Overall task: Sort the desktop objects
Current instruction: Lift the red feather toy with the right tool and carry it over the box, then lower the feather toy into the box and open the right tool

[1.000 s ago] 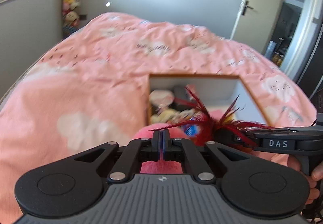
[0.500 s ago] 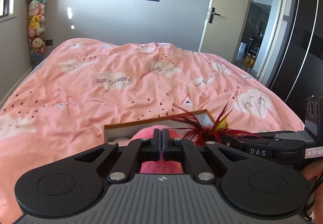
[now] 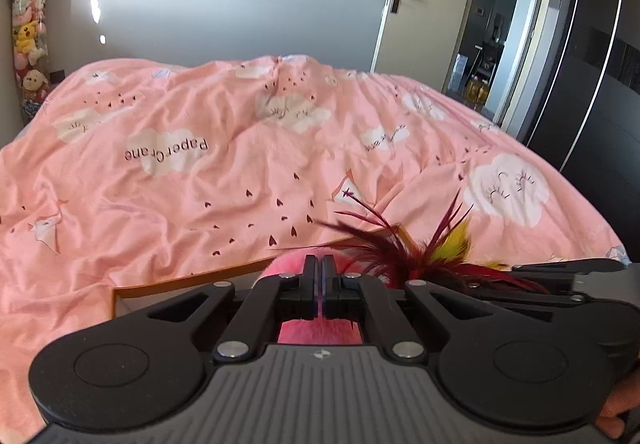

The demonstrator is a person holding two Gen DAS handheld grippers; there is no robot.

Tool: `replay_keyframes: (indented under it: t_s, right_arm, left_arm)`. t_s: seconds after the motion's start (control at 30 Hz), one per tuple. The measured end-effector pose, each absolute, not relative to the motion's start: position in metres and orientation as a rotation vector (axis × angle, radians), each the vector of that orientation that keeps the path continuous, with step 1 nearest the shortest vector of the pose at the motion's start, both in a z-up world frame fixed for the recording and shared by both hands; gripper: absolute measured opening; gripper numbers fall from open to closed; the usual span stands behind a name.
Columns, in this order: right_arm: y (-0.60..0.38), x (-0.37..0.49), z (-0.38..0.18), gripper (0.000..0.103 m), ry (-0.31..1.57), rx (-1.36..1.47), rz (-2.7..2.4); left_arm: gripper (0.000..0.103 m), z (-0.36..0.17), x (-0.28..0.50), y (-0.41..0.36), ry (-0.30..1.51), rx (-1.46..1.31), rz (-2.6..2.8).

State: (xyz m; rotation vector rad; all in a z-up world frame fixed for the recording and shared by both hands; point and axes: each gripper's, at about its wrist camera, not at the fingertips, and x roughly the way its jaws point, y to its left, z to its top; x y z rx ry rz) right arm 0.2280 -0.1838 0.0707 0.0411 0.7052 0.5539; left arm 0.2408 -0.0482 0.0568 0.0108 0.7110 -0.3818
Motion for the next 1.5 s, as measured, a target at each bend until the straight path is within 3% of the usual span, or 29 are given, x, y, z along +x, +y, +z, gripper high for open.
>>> replay_keyframes:
  t_s: [0.33, 0.73, 1.13, 1.23, 1.5]
  right_arm:
    - [-0.162, 0.248, 0.046, 0.0, 0.742, -0.031, 0.531]
    - [-0.146, 0.26, 0.031, 0.0, 0.757, -0.136, 0.479]
    - [-0.143, 0.258, 0.014, 0.0, 0.783, -0.181, 0.453]
    - [-0.143, 0.254, 0.014, 0.007, 0.787, -0.177, 0.463]
    - [-0.151, 0.238, 0.021, 0.009, 0.791, -0.142, 0.481]
  left_arm:
    - [0.0, 0.008, 0.274, -0.054, 0.815, 0.026, -0.339]
    - [0.0, 0.013, 0.264, -0.048, 0.806, 0.045, -0.334]
    - [0.011, 0.017, 0.231, -0.026, 0.834, 0.041, -0.278]
    - [0.015, 0.018, 0.222, -0.023, 0.839, 0.037, -0.273]
    - [0.02, 0.027, 0.199, -0.02, 0.843, 0.014, -0.288]
